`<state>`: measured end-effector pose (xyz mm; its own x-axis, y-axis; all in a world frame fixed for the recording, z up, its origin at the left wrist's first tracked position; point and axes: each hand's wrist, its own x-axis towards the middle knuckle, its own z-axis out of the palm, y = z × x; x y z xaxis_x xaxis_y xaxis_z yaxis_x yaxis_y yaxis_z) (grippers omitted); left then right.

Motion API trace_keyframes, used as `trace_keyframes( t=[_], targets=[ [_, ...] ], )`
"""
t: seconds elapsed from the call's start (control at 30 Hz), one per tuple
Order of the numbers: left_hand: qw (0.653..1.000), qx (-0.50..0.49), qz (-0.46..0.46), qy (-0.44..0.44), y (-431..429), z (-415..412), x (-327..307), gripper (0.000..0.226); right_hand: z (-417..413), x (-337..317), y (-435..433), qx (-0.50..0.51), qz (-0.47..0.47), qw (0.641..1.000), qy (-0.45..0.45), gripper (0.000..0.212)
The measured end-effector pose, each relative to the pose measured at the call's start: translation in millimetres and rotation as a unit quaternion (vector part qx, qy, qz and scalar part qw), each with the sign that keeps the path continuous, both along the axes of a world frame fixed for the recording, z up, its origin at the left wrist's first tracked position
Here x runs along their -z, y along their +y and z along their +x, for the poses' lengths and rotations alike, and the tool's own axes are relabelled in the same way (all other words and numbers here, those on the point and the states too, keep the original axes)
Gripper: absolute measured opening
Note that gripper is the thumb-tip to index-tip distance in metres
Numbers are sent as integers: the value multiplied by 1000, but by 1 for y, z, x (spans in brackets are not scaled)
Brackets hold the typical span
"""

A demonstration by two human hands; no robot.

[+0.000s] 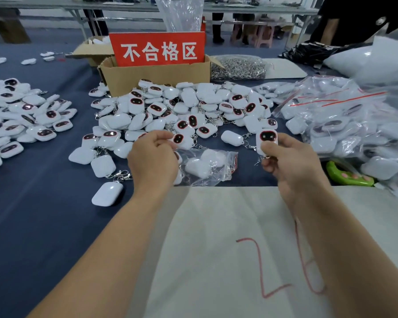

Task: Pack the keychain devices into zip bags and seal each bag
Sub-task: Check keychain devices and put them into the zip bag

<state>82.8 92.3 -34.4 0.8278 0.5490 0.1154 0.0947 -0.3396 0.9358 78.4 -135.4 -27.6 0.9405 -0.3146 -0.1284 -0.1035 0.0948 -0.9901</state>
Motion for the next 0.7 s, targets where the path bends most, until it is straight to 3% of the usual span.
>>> trace_keyframes(
  t=[0.1, 0.27, 0.43, 0.5, 0.6, 0.7],
  targets=[
    [994, -54, 93, -31, 7, 0, -2, 37, -11, -7, 4, -35, 65, 997, -16, 16],
    [983, 56, 147, 98, 14, 1, 4, 33, -11, -13, 16, -75, 106, 991, 34, 11],
    [983, -5, 184, 24, 10, 1, 0, 35, -9, -13, 19, -90, 126, 987, 45, 17],
    [985, -1, 163, -55, 2, -5, -4, 37, -10, -15, 20, -106, 136, 984, 33, 19],
    [980, 105, 96, -141, -22, -19, -10, 33, -15, -16, 24, -143, 130, 981, 15, 18],
    [969, 208, -38, -126, -43, -25, -11, 22, -20, -12, 32, -190, 52, 980, -15, 23]
  ],
)
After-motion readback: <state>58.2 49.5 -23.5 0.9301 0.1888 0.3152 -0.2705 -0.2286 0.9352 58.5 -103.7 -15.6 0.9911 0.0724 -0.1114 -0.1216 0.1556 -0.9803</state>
